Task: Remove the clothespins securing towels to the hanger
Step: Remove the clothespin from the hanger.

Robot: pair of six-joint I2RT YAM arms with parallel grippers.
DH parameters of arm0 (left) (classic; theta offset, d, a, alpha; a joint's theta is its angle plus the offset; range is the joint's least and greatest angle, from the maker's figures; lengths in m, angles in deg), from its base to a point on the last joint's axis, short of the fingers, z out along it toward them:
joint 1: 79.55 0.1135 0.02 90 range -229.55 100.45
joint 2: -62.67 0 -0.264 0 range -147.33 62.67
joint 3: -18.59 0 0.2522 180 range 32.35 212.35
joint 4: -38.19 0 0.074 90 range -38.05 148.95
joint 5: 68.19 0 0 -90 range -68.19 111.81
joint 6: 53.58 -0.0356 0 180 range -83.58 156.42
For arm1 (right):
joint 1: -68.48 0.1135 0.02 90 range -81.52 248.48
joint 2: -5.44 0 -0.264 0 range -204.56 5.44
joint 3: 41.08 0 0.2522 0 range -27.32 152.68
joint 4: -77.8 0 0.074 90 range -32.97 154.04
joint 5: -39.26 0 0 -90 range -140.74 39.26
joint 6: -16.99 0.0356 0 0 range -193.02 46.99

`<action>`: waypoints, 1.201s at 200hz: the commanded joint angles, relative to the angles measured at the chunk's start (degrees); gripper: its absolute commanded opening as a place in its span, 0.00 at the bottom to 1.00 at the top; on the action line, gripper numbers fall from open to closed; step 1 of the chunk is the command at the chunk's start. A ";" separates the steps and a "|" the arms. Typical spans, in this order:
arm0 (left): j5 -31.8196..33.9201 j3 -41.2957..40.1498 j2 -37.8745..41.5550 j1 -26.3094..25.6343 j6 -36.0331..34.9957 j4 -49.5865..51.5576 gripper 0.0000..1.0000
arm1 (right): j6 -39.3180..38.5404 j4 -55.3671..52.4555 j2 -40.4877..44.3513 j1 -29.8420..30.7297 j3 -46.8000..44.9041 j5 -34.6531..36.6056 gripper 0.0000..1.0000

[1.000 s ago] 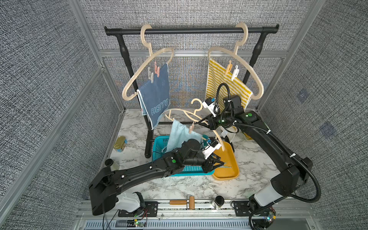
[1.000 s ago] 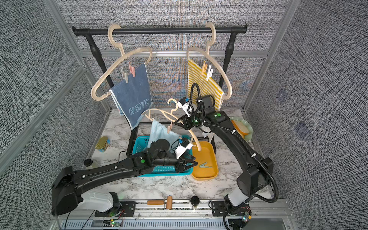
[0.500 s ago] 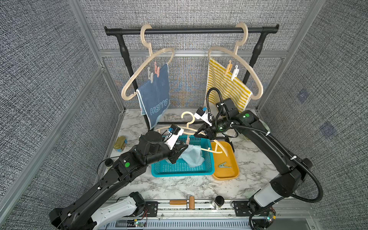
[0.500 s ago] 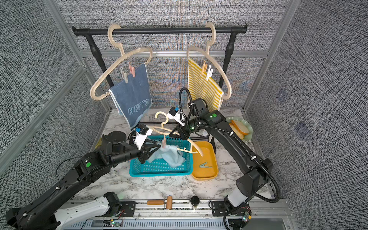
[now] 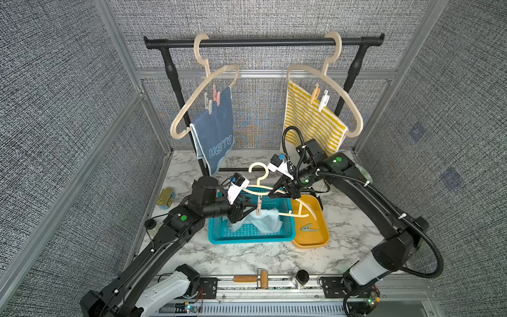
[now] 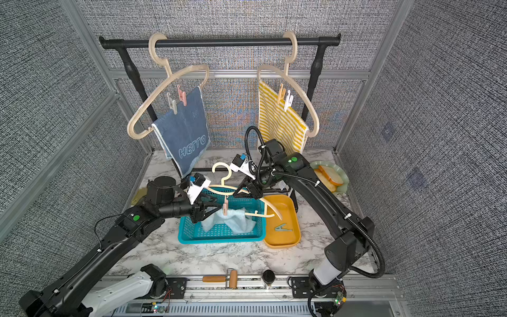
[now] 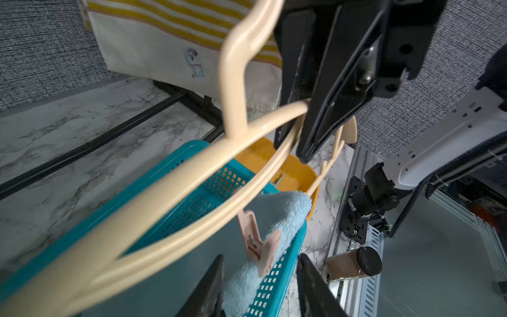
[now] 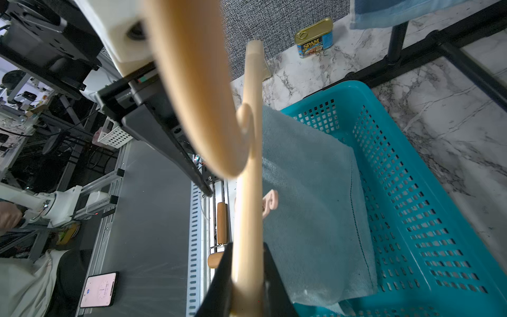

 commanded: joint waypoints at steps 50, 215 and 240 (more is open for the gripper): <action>-11.45 -2.07 -3.87 1.83 -4.24 -3.96 0.56 | -5.44 -4.69 -1.94 -0.09 2.69 -7.03 0.00; -17.14 -5.14 -6.40 1.79 -1.21 -13.35 0.58 | -4.93 -5.06 -3.06 0.05 4.09 -8.85 0.00; -18.71 -5.01 -7.60 1.80 -1.43 -12.99 0.55 | -4.77 -5.05 -3.22 -0.01 4.09 -8.72 0.00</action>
